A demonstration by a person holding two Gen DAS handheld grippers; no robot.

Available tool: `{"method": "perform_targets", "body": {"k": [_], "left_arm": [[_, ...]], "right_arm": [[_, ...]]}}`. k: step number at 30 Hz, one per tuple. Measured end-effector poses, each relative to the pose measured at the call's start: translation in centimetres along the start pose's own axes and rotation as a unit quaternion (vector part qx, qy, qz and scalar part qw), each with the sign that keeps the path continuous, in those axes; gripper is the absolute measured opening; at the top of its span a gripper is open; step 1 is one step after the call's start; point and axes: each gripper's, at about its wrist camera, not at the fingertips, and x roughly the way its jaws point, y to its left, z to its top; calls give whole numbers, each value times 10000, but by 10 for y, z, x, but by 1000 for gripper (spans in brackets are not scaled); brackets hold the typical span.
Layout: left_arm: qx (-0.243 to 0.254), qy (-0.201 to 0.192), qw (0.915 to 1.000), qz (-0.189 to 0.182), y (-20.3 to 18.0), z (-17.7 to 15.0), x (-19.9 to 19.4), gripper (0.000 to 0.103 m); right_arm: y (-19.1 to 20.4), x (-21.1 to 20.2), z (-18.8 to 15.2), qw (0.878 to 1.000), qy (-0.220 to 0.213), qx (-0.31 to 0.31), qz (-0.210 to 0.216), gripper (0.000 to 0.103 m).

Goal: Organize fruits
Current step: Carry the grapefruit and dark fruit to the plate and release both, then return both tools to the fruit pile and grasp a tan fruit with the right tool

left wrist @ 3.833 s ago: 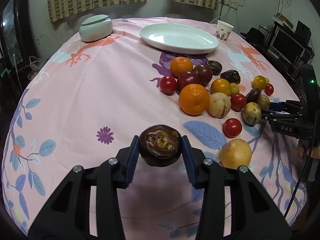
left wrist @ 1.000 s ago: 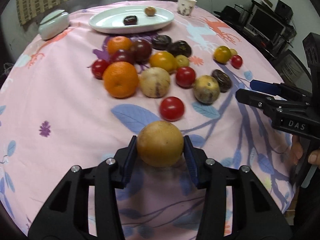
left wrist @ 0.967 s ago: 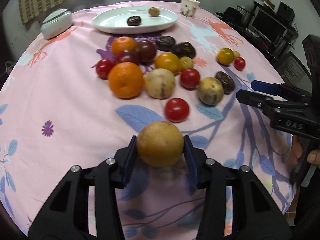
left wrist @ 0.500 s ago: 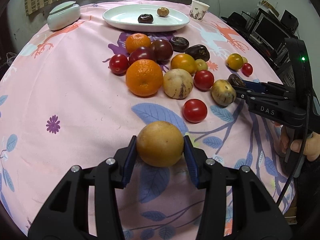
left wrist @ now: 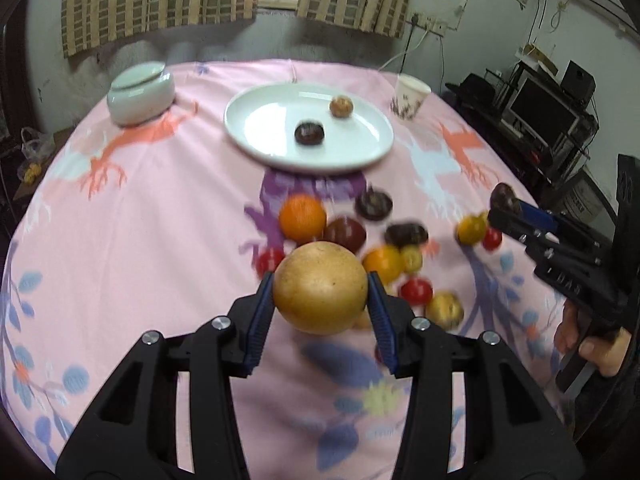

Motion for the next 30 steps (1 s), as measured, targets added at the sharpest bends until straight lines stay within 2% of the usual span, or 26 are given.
{"method": "perform_targets", "body": {"k": [2,5,7,9,13,16,17,18,19,20,21,23,25,30], "left_arm": [[43,-19,10000,-32,2,26,14,46],[-81,-126,9996,226,10,65,44,46],[-141,-120,9992,342,15,85,68,46],[-199,-22,9987,464,21,99,92,46],[-200,212,9977,618,29,110,132,46],[-249,193,9971,697,34,113,147,46],[-320,138,9971,682,36,115,149,47],[-434,31,9971,632,39,116,148,54],[-510,-124,9969,589,40,117,143,62],[-544,-295,9960,638,41,118,136,78],[-525,-516,9945,741,40,119,127,83],[-324,-768,9929,849,35,120,108,83],[-186,-816,9918,968,32,119,93,84],[-187,-878,9922,869,30,91,53,87]], "right_arm": [[3,18,18,9998,-14,-110,-165,43],[2,53,44,9998,145,-61,-120,43],[7,78,57,9993,223,-244,-202,43],[13,107,65,9970,358,-547,-407,43],[21,147,71,9933,624,-874,-430,43],[26,167,73,9905,739,-1036,-529,44],[28,169,74,9895,723,-1098,-603,46],[32,172,75,9865,712,-1254,-774,56],[35,172,75,9843,649,-1349,-937,60],[35,169,75,9830,526,-1390,-1073,62],[34,163,75,9846,468,-1346,-1011,62],[27,153,76,9877,464,-1211,-876,62],[19,137,73,9897,401,-1089,-836,62],[-4,84,52,9960,341,-629,-532,62]]}}
